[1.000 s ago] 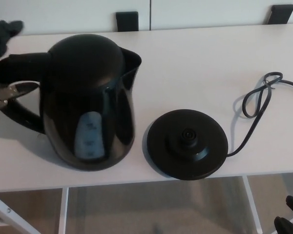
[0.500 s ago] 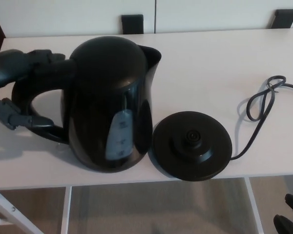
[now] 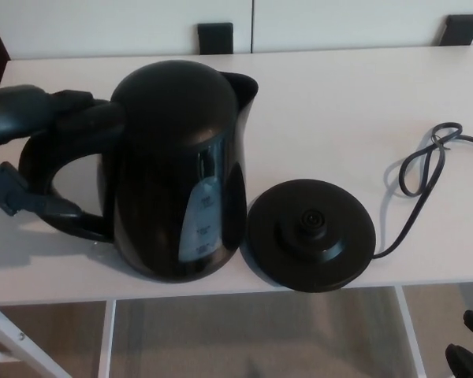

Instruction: The robot walk towards a table in front and uses its left hand to pick up the pot from the base and places it on the table

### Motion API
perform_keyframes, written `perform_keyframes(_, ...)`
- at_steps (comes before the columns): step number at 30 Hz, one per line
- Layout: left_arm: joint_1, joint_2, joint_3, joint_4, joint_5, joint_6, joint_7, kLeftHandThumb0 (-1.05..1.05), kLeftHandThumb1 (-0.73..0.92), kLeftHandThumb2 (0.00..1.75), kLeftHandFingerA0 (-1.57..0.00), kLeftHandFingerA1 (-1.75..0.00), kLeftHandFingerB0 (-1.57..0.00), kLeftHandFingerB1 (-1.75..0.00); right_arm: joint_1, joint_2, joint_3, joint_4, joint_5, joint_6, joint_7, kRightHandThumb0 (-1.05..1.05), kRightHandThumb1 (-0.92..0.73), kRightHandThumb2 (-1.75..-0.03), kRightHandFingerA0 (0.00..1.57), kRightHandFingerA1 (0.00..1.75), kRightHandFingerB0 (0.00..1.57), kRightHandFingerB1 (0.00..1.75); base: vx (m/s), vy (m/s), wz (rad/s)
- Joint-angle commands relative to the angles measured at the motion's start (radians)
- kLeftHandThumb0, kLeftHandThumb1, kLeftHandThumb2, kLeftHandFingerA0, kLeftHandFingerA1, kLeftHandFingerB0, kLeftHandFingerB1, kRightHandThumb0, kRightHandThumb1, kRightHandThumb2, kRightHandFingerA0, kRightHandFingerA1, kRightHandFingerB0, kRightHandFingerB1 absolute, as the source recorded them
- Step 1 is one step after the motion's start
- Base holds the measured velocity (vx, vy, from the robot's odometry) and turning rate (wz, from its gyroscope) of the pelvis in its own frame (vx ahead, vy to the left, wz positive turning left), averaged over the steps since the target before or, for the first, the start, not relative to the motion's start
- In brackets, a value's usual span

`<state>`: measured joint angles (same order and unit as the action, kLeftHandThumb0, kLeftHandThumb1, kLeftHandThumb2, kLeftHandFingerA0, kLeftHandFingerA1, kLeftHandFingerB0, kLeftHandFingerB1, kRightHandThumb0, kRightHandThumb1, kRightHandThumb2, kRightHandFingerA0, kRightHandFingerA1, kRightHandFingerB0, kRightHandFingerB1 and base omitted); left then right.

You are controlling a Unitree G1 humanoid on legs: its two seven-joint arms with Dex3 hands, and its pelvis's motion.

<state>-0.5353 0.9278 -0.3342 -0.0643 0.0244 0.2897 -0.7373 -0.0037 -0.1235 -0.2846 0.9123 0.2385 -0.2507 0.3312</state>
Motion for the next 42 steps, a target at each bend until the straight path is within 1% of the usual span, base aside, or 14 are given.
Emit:
perform_keyframes(1, -0.022, -0.014, 0.166, 0.048, -0.109, -0.052, -0.075, -0.85, 0.53, 0.56, 0.00, 0.00, 0.00, 0.00, 0.012, -0.012, -0.007, 0.007, 0.002, 0.005, -0.002, -0.29, -0.65, -0.64, 0.10, 0.39, 0.17, 0.37, 0.00, 0.000, 0.00)
perform_keyframes(6, -0.119, -0.082, 0.474, 0.252, -0.368, 0.026, -0.156, -0.93, 0.49, 0.61, 0.00, 0.00, 0.00, 0.00, 0.013, -0.012, -0.008, 0.006, 0.005, 0.012, 0.000, -0.28, -0.64, -0.65, 0.07, 0.36, 0.16, 0.37, 0.00, 0.000, 0.00)
perform_keyframes(13, -0.149, -0.056, 0.721, 0.356, -0.521, 0.124, -0.226, -0.88, 0.54, 0.57, 0.00, 0.00, 0.00, 0.00, 0.018, -0.011, -0.006, 0.025, 0.000, 0.005, -0.001, -0.28, -0.65, -0.64, 0.08, 0.38, 0.17, 0.37, 0.00, 0.000, 0.00)
perform_keyframes(15, -0.118, -0.041, 0.773, 0.369, -0.521, 0.122, -0.223, -1.01, 0.51, 0.64, 0.00, 0.00, 0.00, 0.00, 0.022, -0.007, -0.005, 0.036, -0.002, 0.010, -0.005, -0.25, -0.61, -0.66, 0.08, 0.28, 0.14, 0.37, 0.00, 0.000, 0.00)
perform_keyframes(19, -0.021, -0.026, 0.900, 0.376, -0.533, 0.147, -0.217, -0.98, 0.50, 0.61, 0.00, 0.00, 0.00, 0.00, 0.025, -0.009, -0.002, 0.053, -0.007, 0.004, -0.006, -0.26, -0.60, -0.67, 0.09, 0.27, 0.14, 0.37, 0.00, 0.000, 0.00)
perform_keyframes(21, 0.148, -0.068, 1.018, 0.398, -0.519, 0.030, -0.234, -0.96, 0.55, 0.59, 0.00, 0.00, 0.00, 0.00, 0.023, -0.019, -0.011, 0.069, -0.003, 0.000, -0.006, -0.30, -0.60, -0.68, 0.08, 0.29, 0.12, 0.37, 0.00, 0.000, 0.00)
perform_keyframes(23, 0.235, -0.096, 1.061, 0.396, -0.513, 0.023, -0.233, -0.91, 0.58, 0.58, 0.00, 0.00, 0.00, 0.00, 0.026, -0.025, -0.016, 0.078, 0.001, -0.001, -0.003, -0.29, -0.62, -0.67, 0.08, 0.31, 0.13, 0.36, 0.00, 0.000, 0.00)
perform_keyframes(24, 0.306, -0.128, 1.097, 0.394, -0.535, 0.067, -0.231, -0.83, 0.47, 0.86, 0.00, 0.00, 0.00, -0.01, 0.029, -0.024, -0.018, 0.084, 0.001, 0.001, -0.007, -0.30, -0.63, -0.66, 0.09, 0.34, 0.16, 0.36, 0.00, 0.000, 0.00)
perform_keyframes(25, 0.383, -0.177, 1.131, 0.368, -0.542, 0.077, -0.204, -0.78, 0.45, 0.83, 0.00, -0.04, 0.00, -0.05, 0.031, -0.028, -0.019, 0.091, 0.002, 0.003, -0.002, -0.29, -0.64, -0.65, 0.08, 0.36, 0.16, 0.36, 0.00, 0.000, 0.00)
perform_keyframes(27, 0.492, -0.258, 1.148, 0.318, -0.501, 0.017, -0.140, -0.70, 0.48, 0.72, 0.00, -0.15, 0.00, -0.12, 0.038, -0.026, -0.019, 0.098, 0.002, -0.001, 0.002, -0.28, -0.65, -0.65, 0.09, 0.37, 0.16, 0.36, 0.00, 0.000, 0.00)
perform_keyframes(28, 0.602, -0.360, 1.146, 0.325, -0.456, -0.056, -0.082, -0.70, 0.54, 0.88, 0.00, -0.23, 0.00, -0.16, 0.036, -0.027, -0.019, 0.105, 0.002, -0.005, 0.007, -0.29, -0.65, -0.64, 0.08, 0.36, 0.15, 0.36, 0.00, 0.000, 0.00)
perform_keyframes(31, 0.702, -0.481, 1.124, 0.394, -0.366, -0.073, 0.097, -0.64, 0.58, 0.90, -0.05, -0.43, 0.00, -0.31, 0.041, -0.018, -0.021, 0.128, 0.000, -0.032, 0.002, -0.30, -0.64, -0.65, 0.09, 0.39, 0.15, 0.36, 0.00, 0.000, 0.00)
perform_keyframes(37, 0.808, -0.579, 1.035, 0.603, -0.275, -0.170, 0.189, -0.62, 0.64, 0.95, 0.00, -0.41, -0.02, -0.27, 0.058, -0.019, -0.016, 0.164, -0.016, -0.053, -0.023, -0.30, -0.65, -0.65, 0.11, 0.38, 0.16, 0.36, 0.00, 0.000, 0.00)
perform_keyframes(42, 0.814, -0.585, 0.952, 0.775, -0.215, -0.259, 0.230, -0.66, 0.66, 0.97, -0.02, -0.40, -0.02, -0.24, 0.048, -0.020, -0.015, 0.165, -0.018, -0.050, -0.043, -0.27, -0.67, -0.63, 0.13, 0.37, 0.18, 0.36, 0.00, 0.000, 0.00)
